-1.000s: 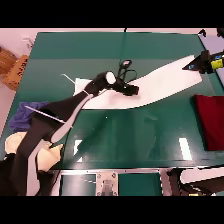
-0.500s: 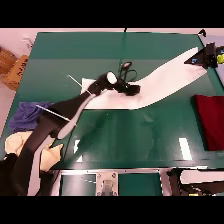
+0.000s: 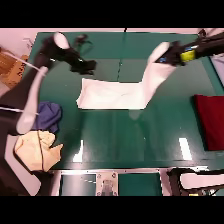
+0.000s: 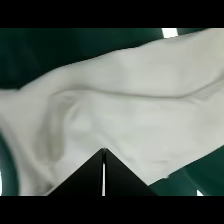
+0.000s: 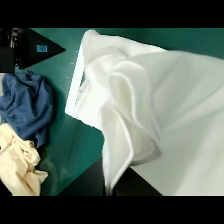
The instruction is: Fold the shirts.
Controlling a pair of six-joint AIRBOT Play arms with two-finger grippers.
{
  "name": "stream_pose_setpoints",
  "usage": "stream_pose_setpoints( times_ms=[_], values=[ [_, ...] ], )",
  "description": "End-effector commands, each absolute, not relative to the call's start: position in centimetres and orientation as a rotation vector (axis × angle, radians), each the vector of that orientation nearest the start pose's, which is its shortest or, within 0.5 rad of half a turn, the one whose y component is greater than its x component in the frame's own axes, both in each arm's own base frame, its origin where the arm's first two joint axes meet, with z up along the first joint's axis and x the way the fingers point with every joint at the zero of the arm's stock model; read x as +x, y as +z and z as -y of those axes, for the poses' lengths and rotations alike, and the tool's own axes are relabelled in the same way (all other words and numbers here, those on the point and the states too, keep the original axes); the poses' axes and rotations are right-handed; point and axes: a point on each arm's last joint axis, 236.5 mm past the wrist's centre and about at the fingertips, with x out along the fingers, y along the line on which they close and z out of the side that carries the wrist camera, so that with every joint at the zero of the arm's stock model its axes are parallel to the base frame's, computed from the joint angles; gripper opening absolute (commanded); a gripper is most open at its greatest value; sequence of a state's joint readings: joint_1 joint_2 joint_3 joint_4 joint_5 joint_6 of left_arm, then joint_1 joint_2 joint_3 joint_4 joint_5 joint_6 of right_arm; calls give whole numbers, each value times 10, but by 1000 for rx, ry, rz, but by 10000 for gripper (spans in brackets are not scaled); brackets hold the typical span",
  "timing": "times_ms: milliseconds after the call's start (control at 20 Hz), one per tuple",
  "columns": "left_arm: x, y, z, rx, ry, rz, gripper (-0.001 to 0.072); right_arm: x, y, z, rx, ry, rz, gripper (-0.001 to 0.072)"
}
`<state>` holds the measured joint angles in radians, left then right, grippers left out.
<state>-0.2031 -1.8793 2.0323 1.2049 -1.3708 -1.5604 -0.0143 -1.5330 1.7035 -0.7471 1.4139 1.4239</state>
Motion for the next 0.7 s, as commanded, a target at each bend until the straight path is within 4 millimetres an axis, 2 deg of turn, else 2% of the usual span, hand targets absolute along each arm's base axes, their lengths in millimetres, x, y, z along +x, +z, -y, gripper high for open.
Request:
stream_pose_setpoints(
  times_ms=[0,150,250,350,400,450,500,550,650],
  values=[
    [502,69,104,-128,-287,-1262,29,452,114,-272,549,704,-1075,13],
    [498,67,77,-130,-266,-1292,29,450,68,-370,593,722,-1049,13],
    [498,66,70,-118,-269,-1290,29,453,34,-418,648,700,-1011,35],
    [498,66,67,-117,-267,-1289,29,440,-3,-445,670,691,-1066,296],
    [499,66,67,-111,-272,-1288,29,433,-14,-448,658,696,-1100,360],
    [499,66,67,-100,-281,-1286,29,430,-16,-444,641,703,-1123,405],
    [499,66,67,-96,-284,-1285,29,433,-13,-433,627,704,-1134,416],
    [499,66,67,-96,-284,-1285,29,439,-7,-413,610,697,-1144,415],
    [498,66,67,-96,-284,-1287,29,455,7,-359,575,664,-1165,413]
  ],
)
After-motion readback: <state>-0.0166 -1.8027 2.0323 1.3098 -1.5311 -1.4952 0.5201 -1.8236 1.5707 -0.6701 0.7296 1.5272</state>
